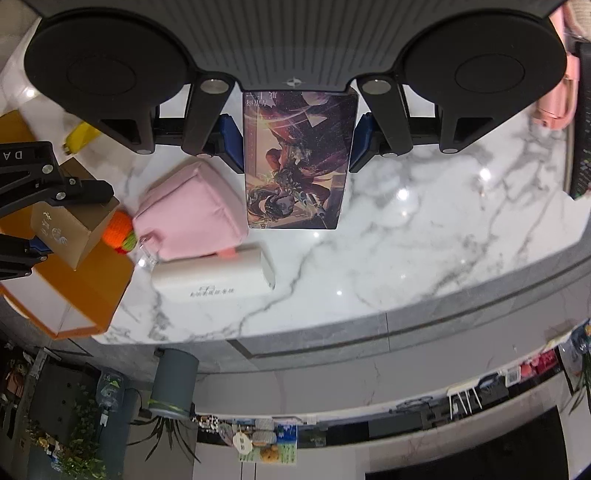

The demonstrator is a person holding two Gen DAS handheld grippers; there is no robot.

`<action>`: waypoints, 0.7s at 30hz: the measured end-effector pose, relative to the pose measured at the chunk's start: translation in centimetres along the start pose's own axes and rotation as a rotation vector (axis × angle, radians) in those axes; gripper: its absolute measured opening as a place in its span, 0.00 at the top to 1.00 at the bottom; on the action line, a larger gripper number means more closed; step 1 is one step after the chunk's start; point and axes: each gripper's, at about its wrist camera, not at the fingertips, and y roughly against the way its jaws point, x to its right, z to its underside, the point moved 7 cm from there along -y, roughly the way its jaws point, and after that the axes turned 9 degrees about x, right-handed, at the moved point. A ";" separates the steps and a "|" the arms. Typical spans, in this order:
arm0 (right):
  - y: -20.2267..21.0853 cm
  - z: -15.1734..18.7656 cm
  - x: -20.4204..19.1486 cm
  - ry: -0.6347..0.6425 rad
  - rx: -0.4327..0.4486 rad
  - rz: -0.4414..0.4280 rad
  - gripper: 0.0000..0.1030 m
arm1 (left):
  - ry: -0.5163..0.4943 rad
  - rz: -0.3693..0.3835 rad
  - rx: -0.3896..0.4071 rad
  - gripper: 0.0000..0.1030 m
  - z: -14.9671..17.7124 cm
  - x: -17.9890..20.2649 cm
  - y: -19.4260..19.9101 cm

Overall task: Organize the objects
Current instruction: 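Carry the card box with the left tool while the right tool carries the gold box over the box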

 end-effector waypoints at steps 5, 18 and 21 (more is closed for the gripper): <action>3.2 -1.1 0.5 -0.003 0.047 0.011 0.41 | -0.031 -0.009 0.036 0.35 -2.1 1.5 2.6; 11.8 -1.4 5.2 -0.024 0.139 0.067 0.41 | -0.125 0.011 0.111 0.35 -6.4 9.0 6.6; 13.3 -1.0 6.7 -0.032 0.149 0.086 0.41 | -0.146 0.026 0.119 0.35 -7.0 10.9 6.8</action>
